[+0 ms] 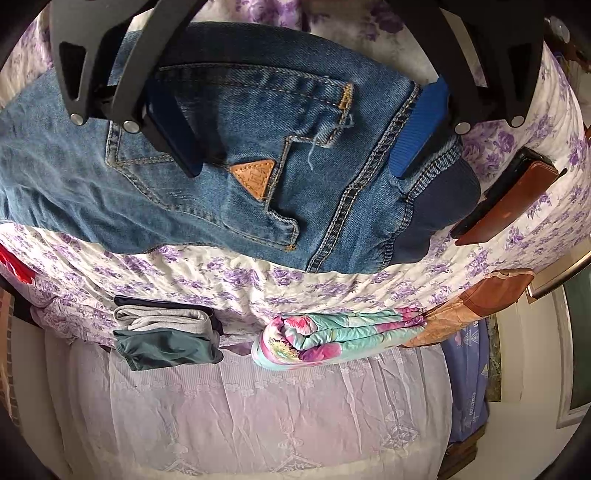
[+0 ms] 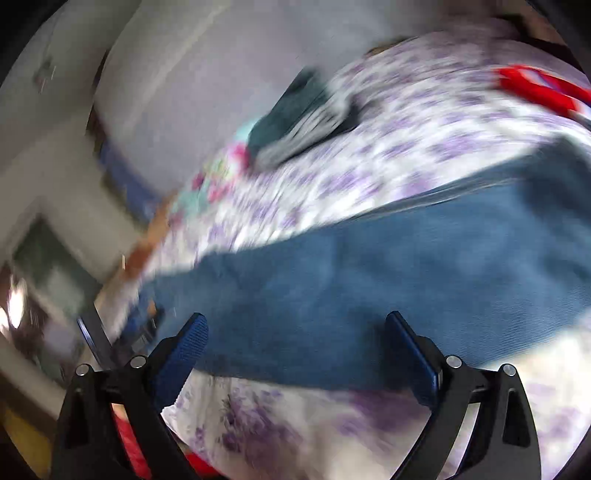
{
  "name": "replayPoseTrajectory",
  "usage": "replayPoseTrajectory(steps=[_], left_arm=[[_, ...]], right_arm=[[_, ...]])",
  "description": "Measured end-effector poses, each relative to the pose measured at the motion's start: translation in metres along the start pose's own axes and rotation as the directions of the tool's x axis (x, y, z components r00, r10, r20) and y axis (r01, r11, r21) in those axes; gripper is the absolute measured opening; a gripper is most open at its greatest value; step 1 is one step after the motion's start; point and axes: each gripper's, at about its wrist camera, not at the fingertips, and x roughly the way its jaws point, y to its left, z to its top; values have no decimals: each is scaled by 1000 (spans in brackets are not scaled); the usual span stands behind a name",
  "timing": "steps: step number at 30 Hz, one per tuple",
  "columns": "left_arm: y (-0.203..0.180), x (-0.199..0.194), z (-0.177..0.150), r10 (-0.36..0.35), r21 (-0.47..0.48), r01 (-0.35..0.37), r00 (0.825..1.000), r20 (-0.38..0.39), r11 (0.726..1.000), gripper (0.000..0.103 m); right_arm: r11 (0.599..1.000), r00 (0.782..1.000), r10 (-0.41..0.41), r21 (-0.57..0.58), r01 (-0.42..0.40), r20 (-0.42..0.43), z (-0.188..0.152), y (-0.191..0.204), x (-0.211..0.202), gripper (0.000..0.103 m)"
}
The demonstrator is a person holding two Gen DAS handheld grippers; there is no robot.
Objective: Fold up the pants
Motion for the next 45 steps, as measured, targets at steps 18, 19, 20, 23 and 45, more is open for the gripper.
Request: replayPoseTrajectory(steps=[18, 19, 20, 23, 45], left_arm=[[0, -6, -4, -10, 18, 10, 1000, 16, 1000, 99], [0, -6, -4, -10, 19, 10, 1000, 16, 1000, 99], [1, -7, -5, -11, 20, 10, 1000, 17, 1000, 99], [0, -7, -5, -12, 25, 12, 1000, 18, 1000, 99], [70, -77, 17, -78, -169, 93, 992, 95, 981, 99]], right_arm=[[963, 995, -95, 255, 92, 0, 1, -94, -45, 95], [962, 993, -118, 252, 109, 20, 6, -97, -40, 92], [959, 989, -145, 252, 130, 42, 11, -101, -36, 90], [949, 969, -228, 246, 198, 96, 29, -107, -17, 90], [880, 886, -299, -257, 399, 355, 55, 36, -6, 11]])
